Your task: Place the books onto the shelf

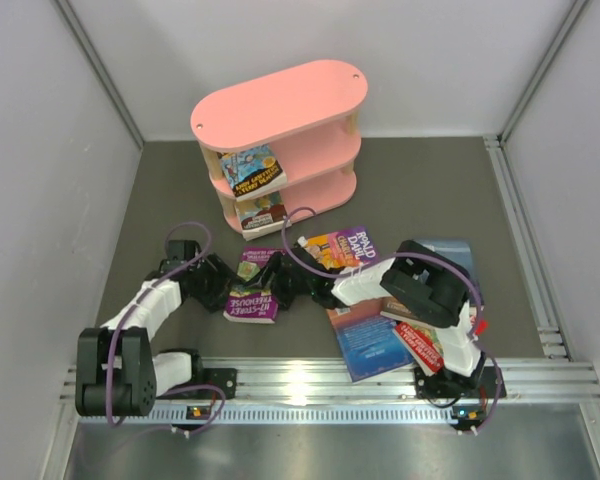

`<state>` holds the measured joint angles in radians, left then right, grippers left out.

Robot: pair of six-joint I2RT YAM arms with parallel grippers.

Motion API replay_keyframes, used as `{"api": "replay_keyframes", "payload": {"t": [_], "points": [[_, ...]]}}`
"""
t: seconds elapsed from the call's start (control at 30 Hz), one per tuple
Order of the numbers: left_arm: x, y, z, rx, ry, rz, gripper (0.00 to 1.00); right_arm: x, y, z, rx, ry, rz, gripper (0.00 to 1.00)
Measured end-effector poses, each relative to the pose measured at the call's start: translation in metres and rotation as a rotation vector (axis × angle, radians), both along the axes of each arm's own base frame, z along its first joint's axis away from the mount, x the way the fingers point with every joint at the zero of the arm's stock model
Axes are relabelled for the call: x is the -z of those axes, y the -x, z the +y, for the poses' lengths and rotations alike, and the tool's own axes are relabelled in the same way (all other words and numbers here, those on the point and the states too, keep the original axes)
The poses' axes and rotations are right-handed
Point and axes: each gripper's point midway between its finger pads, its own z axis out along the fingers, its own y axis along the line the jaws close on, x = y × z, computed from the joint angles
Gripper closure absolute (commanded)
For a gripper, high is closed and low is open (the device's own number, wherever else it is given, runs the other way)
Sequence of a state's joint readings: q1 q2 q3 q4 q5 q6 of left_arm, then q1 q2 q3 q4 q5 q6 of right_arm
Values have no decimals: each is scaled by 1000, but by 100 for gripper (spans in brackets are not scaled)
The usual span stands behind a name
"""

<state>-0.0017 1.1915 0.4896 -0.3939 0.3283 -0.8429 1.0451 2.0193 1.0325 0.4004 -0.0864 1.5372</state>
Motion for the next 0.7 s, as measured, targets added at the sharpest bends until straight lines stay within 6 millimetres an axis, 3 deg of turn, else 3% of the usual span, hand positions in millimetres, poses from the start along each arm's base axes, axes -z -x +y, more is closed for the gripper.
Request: {"api": "replay_keyframes", "payload": {"t": [0.2, 0.37, 0.47, 0.57, 0.6, 0.7], "points": [[-2, 5, -10, -7, 71, -7, 29, 3, 7, 0, -14, -12, 3, 45], [-3, 10, -13, -1, 87, 14, 29, 5, 12, -9, -13, -12, 8, 42], [-2, 23, -20, 18, 117, 66, 29, 4, 19, -22, -28, 28, 3, 42], [-1, 36, -22, 25, 125, 107, 29, 6, 27, -41, -49, 106, -11, 64], [-1, 39, -22, 25, 125, 116, 29, 8, 29, -47, -53, 130, -14, 81], [-1, 47, -21, 27, 122, 135, 28, 2, 34, -57, -71, 165, -27, 100]]}}
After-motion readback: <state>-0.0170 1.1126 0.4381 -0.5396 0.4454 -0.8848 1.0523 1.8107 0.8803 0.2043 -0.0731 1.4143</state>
